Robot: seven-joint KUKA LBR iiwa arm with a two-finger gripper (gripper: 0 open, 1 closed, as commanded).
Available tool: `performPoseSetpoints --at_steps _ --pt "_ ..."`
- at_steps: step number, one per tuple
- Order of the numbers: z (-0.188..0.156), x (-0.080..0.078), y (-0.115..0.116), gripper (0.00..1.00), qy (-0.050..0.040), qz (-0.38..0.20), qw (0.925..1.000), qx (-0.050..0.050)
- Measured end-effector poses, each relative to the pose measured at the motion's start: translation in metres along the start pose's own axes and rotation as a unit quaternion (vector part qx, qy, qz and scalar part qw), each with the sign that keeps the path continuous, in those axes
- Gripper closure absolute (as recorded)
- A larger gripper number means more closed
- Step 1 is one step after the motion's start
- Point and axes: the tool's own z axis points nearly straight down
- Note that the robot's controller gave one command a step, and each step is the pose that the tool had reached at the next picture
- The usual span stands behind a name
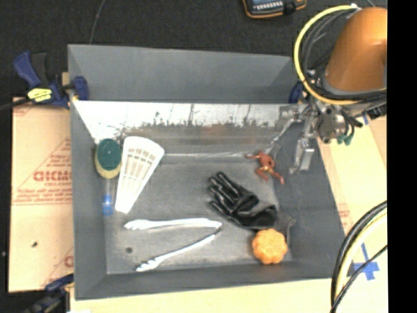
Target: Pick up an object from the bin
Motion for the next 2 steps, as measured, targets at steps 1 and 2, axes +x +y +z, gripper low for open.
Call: performPoseSetpoints --at_steps 1,2 --pt "-0.005 -0.002 0.001 0.0 -0.004 -0.002 1.0 0.001" --pt "0.115 0.023 0.043 0.0 -0.0055 0.13 0.9915 -0.001"
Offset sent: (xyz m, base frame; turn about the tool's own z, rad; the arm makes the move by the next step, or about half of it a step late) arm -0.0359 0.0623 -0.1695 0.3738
